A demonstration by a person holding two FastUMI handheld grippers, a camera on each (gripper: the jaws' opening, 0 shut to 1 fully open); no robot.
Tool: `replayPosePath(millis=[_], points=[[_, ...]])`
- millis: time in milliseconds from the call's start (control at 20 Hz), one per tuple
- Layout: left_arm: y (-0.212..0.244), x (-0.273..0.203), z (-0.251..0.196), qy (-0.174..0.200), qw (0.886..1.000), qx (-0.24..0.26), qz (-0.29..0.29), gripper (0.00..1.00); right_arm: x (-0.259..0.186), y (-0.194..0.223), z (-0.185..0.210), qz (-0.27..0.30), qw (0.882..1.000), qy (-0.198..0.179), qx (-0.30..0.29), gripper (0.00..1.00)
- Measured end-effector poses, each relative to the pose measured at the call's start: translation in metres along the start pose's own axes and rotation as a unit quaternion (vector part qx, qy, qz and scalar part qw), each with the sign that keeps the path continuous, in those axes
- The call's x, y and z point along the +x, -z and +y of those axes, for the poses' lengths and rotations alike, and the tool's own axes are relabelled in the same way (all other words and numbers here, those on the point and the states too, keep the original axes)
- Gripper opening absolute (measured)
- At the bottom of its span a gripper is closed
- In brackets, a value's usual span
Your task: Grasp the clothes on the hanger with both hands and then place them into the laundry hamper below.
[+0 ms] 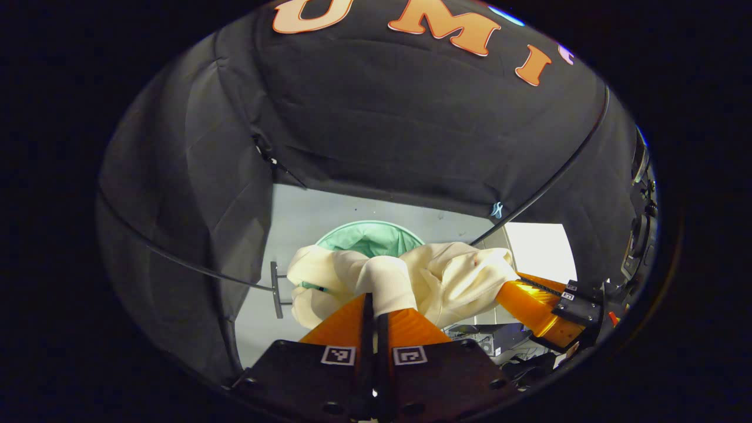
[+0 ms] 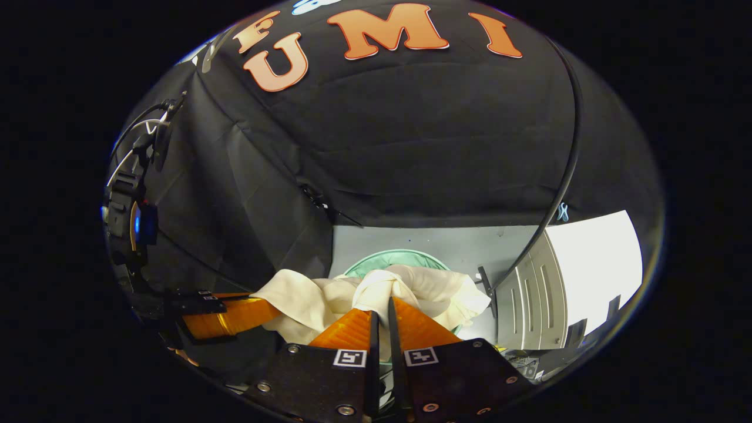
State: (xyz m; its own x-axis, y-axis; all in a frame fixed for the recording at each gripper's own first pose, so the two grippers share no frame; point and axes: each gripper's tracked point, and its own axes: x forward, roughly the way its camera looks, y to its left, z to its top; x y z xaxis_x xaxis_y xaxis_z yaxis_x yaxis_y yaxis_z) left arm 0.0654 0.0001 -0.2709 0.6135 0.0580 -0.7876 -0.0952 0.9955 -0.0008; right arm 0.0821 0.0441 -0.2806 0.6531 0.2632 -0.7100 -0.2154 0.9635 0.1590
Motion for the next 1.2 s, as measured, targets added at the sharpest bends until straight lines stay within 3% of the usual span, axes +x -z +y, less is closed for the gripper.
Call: replayPosePath(millis=[100, 150, 200, 250, 300, 350, 400, 450, 500, 550, 600, 650, 700, 900, 950, 1150, 1200], points=[[0.001, 0.001, 0.000, 0.002, 1.000, -0.015, 0.007, 0.15, 0.000, 0.010, -0.002, 0.013, 1.000, 0.000, 0.004, 0.15], [0.003, 0.001, -0.001, 0.003, 1.000, -0.023, 0.010, 0.08, -0.001, 0.010, -0.001, 0.016, 1.000, -0.001, 0.008, 0.18], [0.004, 0.001, 0.000, 0.007, 0.999, -0.029, 0.011, 0.18, 0.001, 0.009, -0.003, 0.014, 1.000, 0.000, 0.011, 0.23], [0.003, 0.000, 0.000, 0.004, 0.999, -0.031, 0.011, 0.16, 0.001, 0.008, -0.004, 0.011, 1.000, 0.002, 0.011, 0.25], [0.002, 0.001, 0.001, 0.003, 0.999, -0.031, 0.009, 0.25, 0.003, 0.006, -0.007, 0.008, 1.000, 0.004, 0.009, 0.19], [0.002, 0.001, 0.003, -0.001, 0.999, -0.032, 0.009, 0.33, 0.003, 0.003, -0.008, 0.006, 1.000, 0.006, 0.006, 0.33], [0.001, 0.001, 0.004, -0.001, 0.999, -0.033, 0.008, 0.42, 0.003, 0.001, -0.010, 0.003, 1.000, 0.007, 0.004, 0.40], [0.002, 0.000, 0.005, -0.001, 0.999, -0.035, 0.008, 0.46, 0.004, 0.000, -0.011, 0.002, 1.000, 0.010, 0.003, 0.44], [0.002, 0.001, 0.006, -0.002, 0.999, -0.036, 0.008, 0.59, 0.004, 0.000, -0.011, 0.001, 1.000, 0.011, 0.004, 0.52], [0.001, 0.000, 0.006, -0.003, 0.999, -0.037, 0.008, 0.68, 0.005, 0.000, -0.012, 0.000, 1.000, 0.012, 0.005, 0.49], [0.001, 0.001, 0.006, -0.004, 0.999, -0.040, 0.009, 0.75, 0.005, 0.001, -0.013, -0.001, 1.000, 0.014, 0.005, 0.58], [0.002, 0.001, 0.009, -0.007, 0.999, -0.042, 0.009, 0.67, 0.003, -0.001, -0.016, -0.002, 1.000, 0.018, 0.005, 0.63], [0.001, 0.001, 0.010, -0.008, 0.999, -0.043, 0.009, 0.70, 0.003, -0.001, -0.019, -0.005, 1.000, 0.021, 0.005, 0.75], [-0.002, -0.002, 0.016, -0.011, 0.999, -0.042, -0.001, 0.96, 0.001, -0.003, -0.025, -0.007, 1.000, 0.030, -0.003, 0.86], [-0.004, -0.003, 0.018, -0.013, 0.999, -0.038, -0.006, 0.90, -0.001, -0.005, -0.028, -0.008, 0.999, 0.031, -0.004, 0.88], [-0.013, -0.013, 0.026, -0.024, 0.999, -0.034, -0.018, 0.90, -0.013, -0.017, -0.042, -0.024, 0.999, 0.043, -0.005, 0.95], [-0.014, -0.015, 0.029, -0.029, 0.999, -0.033, -0.020, 0.85, -0.016, -0.022, -0.047, -0.030, 0.998, 0.047, -0.005, 0.95]])
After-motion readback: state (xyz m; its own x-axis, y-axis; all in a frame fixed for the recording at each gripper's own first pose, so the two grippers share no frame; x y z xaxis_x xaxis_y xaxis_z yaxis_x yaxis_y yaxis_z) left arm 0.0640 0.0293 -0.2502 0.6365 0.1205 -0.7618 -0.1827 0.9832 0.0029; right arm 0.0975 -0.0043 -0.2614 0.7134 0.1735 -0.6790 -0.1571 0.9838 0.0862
